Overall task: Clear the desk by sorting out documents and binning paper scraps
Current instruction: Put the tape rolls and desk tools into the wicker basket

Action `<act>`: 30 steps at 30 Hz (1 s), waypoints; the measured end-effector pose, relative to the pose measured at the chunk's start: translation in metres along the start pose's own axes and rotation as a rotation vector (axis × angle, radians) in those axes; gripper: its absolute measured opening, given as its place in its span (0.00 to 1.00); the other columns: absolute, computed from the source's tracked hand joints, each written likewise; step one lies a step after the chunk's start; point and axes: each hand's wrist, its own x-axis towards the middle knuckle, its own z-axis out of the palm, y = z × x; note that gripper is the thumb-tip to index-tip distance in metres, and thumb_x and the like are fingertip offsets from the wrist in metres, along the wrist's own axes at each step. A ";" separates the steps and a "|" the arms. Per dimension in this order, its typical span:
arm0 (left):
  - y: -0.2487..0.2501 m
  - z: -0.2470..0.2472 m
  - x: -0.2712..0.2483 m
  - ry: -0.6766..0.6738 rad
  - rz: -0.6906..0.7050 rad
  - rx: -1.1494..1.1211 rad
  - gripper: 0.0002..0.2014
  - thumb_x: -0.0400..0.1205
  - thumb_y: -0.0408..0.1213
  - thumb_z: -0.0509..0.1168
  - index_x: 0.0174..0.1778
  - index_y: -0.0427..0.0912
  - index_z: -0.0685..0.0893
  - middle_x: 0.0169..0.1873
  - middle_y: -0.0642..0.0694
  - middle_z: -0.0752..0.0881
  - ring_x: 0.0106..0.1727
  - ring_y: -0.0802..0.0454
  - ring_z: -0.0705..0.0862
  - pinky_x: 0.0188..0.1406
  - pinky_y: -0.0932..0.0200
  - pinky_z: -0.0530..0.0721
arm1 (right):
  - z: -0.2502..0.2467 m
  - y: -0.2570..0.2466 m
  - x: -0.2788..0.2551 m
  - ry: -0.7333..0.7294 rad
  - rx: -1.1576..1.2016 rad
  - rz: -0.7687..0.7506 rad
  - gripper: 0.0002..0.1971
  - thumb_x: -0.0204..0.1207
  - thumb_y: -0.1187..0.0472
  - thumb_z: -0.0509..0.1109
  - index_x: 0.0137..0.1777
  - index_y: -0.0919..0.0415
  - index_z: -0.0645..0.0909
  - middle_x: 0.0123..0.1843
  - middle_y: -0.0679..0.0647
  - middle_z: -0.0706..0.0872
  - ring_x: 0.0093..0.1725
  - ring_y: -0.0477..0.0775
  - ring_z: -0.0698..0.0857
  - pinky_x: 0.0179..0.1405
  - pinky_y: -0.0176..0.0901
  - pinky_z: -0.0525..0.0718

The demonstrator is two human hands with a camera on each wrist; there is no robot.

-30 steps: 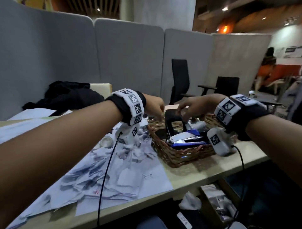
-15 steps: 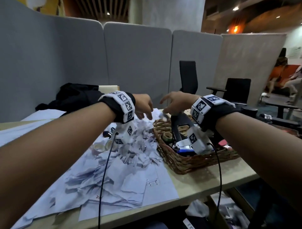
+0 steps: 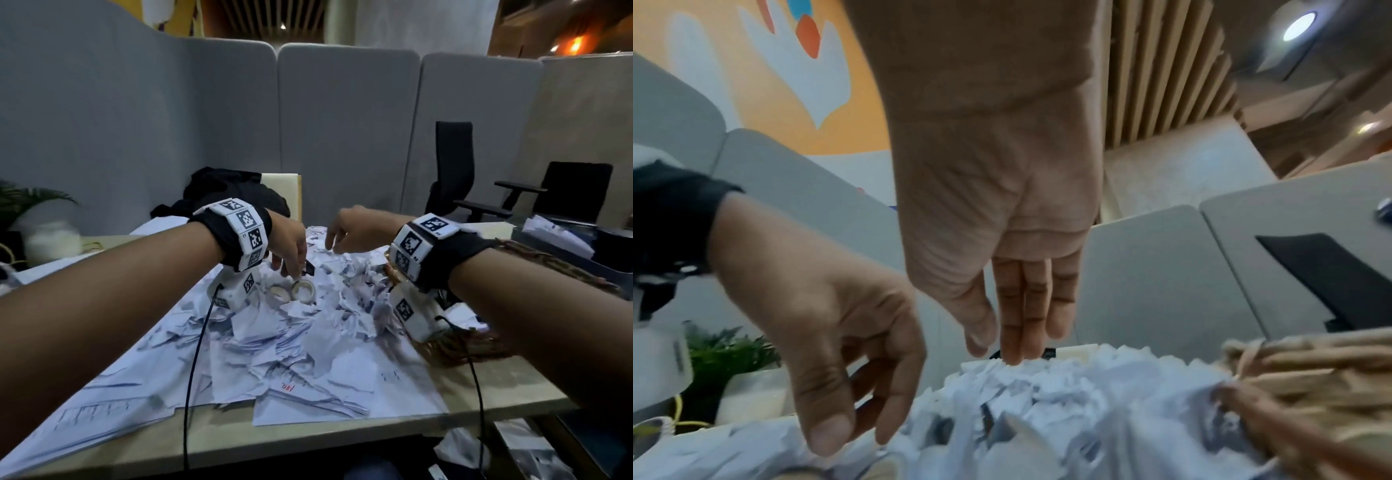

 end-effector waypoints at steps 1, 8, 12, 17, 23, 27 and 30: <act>0.000 0.002 -0.002 -0.006 -0.008 0.007 0.08 0.76 0.39 0.75 0.49 0.41 0.90 0.36 0.49 0.89 0.35 0.55 0.85 0.20 0.71 0.75 | 0.005 -0.009 0.005 -0.006 -0.026 -0.023 0.17 0.78 0.66 0.64 0.59 0.48 0.88 0.53 0.50 0.85 0.56 0.55 0.84 0.59 0.46 0.83; -0.001 0.022 -0.014 0.015 -0.002 0.050 0.17 0.69 0.34 0.80 0.51 0.42 0.84 0.40 0.45 0.90 0.39 0.50 0.87 0.23 0.70 0.78 | 0.032 -0.030 0.023 -0.146 -0.216 0.020 0.20 0.78 0.63 0.71 0.70 0.60 0.81 0.67 0.59 0.84 0.64 0.60 0.82 0.54 0.39 0.78; -0.004 0.032 -0.014 0.140 0.040 0.122 0.18 0.65 0.33 0.81 0.47 0.45 0.84 0.41 0.45 0.91 0.40 0.50 0.86 0.41 0.60 0.82 | 0.039 -0.025 0.023 -0.138 -0.140 0.000 0.19 0.78 0.66 0.69 0.68 0.54 0.83 0.61 0.58 0.86 0.56 0.56 0.82 0.43 0.31 0.69; -0.011 0.024 -0.022 0.203 0.068 0.092 0.15 0.67 0.36 0.82 0.47 0.41 0.87 0.36 0.48 0.88 0.38 0.51 0.85 0.44 0.56 0.85 | 0.026 -0.022 0.023 0.042 0.020 0.114 0.14 0.76 0.64 0.64 0.57 0.60 0.87 0.55 0.59 0.87 0.52 0.61 0.84 0.54 0.48 0.86; -0.017 0.035 -0.018 0.220 0.027 0.162 0.16 0.67 0.51 0.81 0.42 0.44 0.91 0.39 0.49 0.90 0.38 0.55 0.82 0.42 0.60 0.81 | 0.017 -0.039 0.015 0.019 0.105 0.012 0.10 0.71 0.54 0.73 0.37 0.60 0.87 0.37 0.55 0.87 0.38 0.55 0.83 0.38 0.44 0.82; -0.017 0.041 -0.017 0.231 0.020 0.173 0.09 0.71 0.41 0.78 0.44 0.44 0.91 0.40 0.48 0.89 0.43 0.52 0.84 0.41 0.62 0.80 | 0.039 -0.051 0.015 -0.062 -0.091 -0.014 0.15 0.62 0.47 0.79 0.43 0.55 0.89 0.39 0.52 0.88 0.41 0.55 0.85 0.41 0.46 0.87; -0.018 0.037 -0.020 0.279 0.002 0.181 0.08 0.71 0.40 0.77 0.44 0.43 0.91 0.37 0.49 0.88 0.39 0.53 0.83 0.33 0.64 0.76 | 0.047 -0.049 0.015 0.009 -0.105 -0.015 0.13 0.65 0.51 0.77 0.47 0.56 0.89 0.41 0.54 0.86 0.43 0.57 0.85 0.42 0.46 0.86</act>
